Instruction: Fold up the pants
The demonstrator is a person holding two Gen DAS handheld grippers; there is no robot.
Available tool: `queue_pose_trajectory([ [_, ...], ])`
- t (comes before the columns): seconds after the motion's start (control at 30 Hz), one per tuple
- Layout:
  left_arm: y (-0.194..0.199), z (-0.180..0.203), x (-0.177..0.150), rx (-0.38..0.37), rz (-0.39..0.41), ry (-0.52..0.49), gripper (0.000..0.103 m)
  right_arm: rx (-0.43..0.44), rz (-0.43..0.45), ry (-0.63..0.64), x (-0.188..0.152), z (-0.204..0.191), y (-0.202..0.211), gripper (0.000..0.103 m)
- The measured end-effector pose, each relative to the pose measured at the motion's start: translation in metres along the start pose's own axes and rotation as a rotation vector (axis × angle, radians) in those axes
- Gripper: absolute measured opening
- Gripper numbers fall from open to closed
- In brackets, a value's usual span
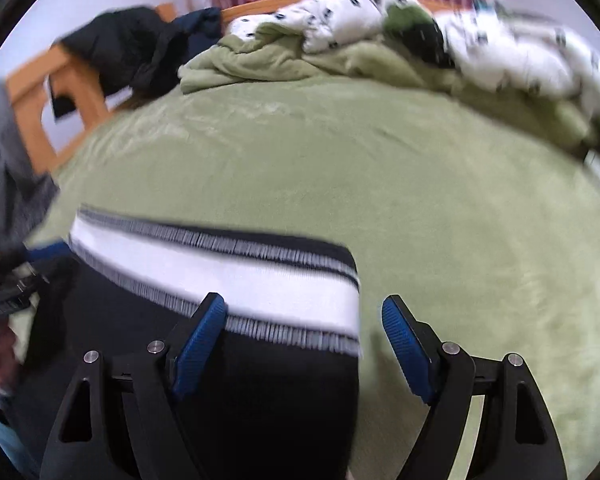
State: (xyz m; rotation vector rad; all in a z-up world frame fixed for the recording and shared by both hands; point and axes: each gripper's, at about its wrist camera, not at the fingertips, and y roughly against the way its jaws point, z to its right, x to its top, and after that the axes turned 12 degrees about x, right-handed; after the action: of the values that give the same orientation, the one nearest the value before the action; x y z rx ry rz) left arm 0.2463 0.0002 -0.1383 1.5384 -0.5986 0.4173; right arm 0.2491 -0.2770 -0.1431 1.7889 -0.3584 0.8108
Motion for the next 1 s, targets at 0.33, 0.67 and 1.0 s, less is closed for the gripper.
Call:
queue_pose_trajectory([
  [0.33, 0.074, -0.007, -0.125, -0.034, 0.044, 0.030, 0.052, -0.014, -0.113, -0.087, -0.067, -0.009, 0.054, 0.079],
  [0.67, 0.090, 0.002, -0.190, 0.218, -0.021, -0.165, 0.055, -0.018, -0.082, -0.177, -0.117, -0.029, 0.101, 0.073],
  [1.0, 0.096, 0.029, -0.176, 0.264, 0.066, -0.276, 0.053, -0.045, -0.048, -0.169, -0.117, -0.033, 0.113, 0.073],
])
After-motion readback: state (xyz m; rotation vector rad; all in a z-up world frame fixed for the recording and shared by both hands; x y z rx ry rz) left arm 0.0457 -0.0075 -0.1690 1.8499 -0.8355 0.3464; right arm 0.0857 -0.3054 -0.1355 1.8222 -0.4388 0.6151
